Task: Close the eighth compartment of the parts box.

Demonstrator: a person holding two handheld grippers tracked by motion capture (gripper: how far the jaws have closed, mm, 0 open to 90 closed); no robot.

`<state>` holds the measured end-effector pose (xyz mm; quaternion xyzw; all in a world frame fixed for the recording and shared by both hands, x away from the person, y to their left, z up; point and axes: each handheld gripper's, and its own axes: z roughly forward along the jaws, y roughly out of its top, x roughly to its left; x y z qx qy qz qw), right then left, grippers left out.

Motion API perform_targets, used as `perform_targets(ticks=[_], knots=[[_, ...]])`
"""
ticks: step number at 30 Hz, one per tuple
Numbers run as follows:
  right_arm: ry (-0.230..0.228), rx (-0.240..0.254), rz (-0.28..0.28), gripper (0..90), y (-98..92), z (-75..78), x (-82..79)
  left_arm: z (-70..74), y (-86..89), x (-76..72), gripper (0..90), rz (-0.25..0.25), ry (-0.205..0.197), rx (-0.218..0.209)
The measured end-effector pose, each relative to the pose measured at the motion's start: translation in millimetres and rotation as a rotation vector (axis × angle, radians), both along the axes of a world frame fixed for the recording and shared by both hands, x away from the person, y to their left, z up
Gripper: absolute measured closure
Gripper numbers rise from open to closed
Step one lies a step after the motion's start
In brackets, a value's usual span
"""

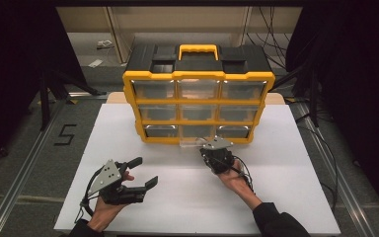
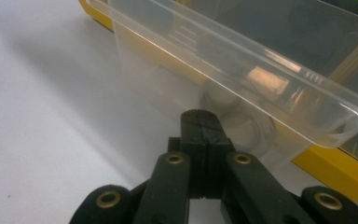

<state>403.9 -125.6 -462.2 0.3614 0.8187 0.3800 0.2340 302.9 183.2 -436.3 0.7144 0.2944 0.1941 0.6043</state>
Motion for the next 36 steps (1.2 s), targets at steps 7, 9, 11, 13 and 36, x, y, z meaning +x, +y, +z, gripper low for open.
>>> perform_targets(ticks=[7,9,11,13,36], knots=[[-0.010,-0.001,-0.008,90.0,-0.6,-0.2,3.9,0.1,0.1,-0.1,18.5,0.002,0.000,0.000],[-0.006,0.001,-0.014,90.0,-1.0,-0.3,4.8,0.1,0.1,-0.1,18.5,0.002,0.000,0.000],[-0.005,0.003,-0.017,90.0,-1.3,-0.6,5.9,0.1,0.1,0.0,18.5,0.002,0.000,0.000],[-0.006,0.002,-0.017,90.0,-1.4,-0.9,7.0,0.1,0.1,-0.1,18.5,0.002,0.000,0.000],[-0.019,-0.001,-0.033,90.0,-1.2,-3.0,16.1,0.2,0.2,-0.1,18.5,0.003,-0.002,0.000]])
